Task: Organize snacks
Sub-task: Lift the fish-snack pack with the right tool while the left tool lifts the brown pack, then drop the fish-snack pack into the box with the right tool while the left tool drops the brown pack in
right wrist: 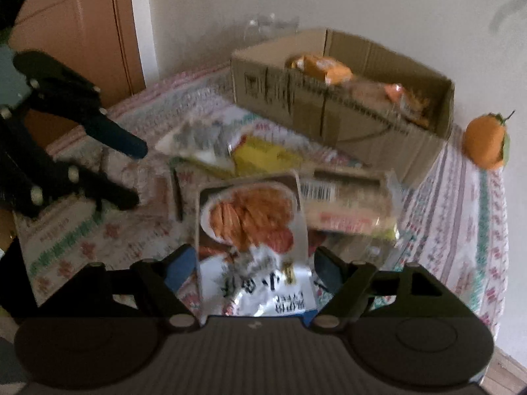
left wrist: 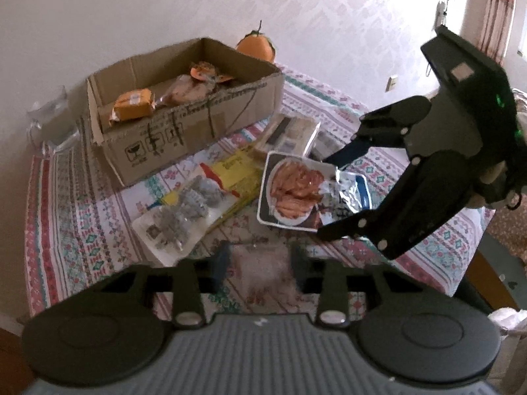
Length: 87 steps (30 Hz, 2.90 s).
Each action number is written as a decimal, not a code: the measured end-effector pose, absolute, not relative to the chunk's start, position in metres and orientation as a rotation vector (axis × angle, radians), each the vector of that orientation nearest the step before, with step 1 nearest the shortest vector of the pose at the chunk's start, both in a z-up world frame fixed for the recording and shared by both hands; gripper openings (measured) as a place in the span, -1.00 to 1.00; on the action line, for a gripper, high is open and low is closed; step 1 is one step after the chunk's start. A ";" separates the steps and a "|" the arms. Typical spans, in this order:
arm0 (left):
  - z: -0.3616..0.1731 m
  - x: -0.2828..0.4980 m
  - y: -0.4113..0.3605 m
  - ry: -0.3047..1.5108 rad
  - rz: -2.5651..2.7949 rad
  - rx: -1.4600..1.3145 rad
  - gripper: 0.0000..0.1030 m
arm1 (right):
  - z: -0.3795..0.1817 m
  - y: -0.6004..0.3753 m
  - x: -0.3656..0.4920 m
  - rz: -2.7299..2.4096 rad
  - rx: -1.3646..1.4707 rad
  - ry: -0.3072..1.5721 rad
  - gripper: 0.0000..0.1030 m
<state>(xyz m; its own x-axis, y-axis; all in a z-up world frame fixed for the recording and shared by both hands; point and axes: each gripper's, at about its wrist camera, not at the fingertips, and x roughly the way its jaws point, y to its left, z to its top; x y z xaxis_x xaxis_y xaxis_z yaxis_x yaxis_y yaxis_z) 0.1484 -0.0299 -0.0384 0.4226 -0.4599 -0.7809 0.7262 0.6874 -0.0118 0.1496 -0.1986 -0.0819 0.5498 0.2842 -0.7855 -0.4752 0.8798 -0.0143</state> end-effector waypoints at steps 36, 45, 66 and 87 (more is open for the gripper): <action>-0.059 0.130 -0.037 0.916 -0.601 0.279 -0.17 | -0.064 -0.201 0.116 0.436 -0.259 0.790 0.54; -0.030 0.145 -0.031 0.895 -0.645 0.286 -0.17 | -0.046 -0.208 0.122 0.432 -0.254 0.764 0.54; 0.004 0.329 -0.069 0.806 -0.579 0.291 -0.16 | -0.021 -0.218 0.143 0.387 -0.274 0.701 0.55; 0.006 0.288 -0.051 0.733 -0.519 0.360 0.67 | 0.026 -0.224 0.234 0.305 -0.218 0.721 0.55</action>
<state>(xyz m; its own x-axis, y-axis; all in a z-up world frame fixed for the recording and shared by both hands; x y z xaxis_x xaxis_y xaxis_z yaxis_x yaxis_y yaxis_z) 0.2882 -0.0506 0.0061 0.6274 -0.3194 -0.7102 0.5635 0.8157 0.1309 0.2340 -0.2241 0.0264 0.7101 0.1982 -0.6756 -0.3467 0.9336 -0.0905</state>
